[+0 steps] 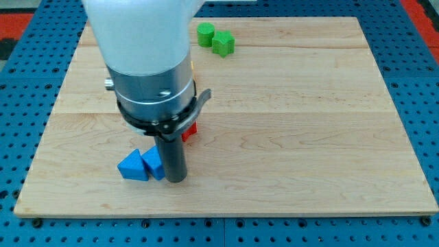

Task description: Separate the blue cube from red circle

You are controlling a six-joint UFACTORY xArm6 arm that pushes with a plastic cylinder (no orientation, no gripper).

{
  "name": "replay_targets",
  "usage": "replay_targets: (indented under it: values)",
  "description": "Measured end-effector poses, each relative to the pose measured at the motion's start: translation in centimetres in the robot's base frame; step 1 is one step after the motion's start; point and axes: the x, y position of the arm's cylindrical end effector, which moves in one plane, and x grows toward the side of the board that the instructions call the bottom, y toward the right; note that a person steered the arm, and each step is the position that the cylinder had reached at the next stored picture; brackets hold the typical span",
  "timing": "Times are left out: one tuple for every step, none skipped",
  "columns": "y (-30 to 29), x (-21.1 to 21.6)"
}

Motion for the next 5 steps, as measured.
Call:
replay_targets:
  values:
    - [-1.9,-0.2]
    - [-4.7,-0.3]
    - [-5.9,-0.5]
    - [-5.8,-0.5]
    - [-2.8,-1.3]
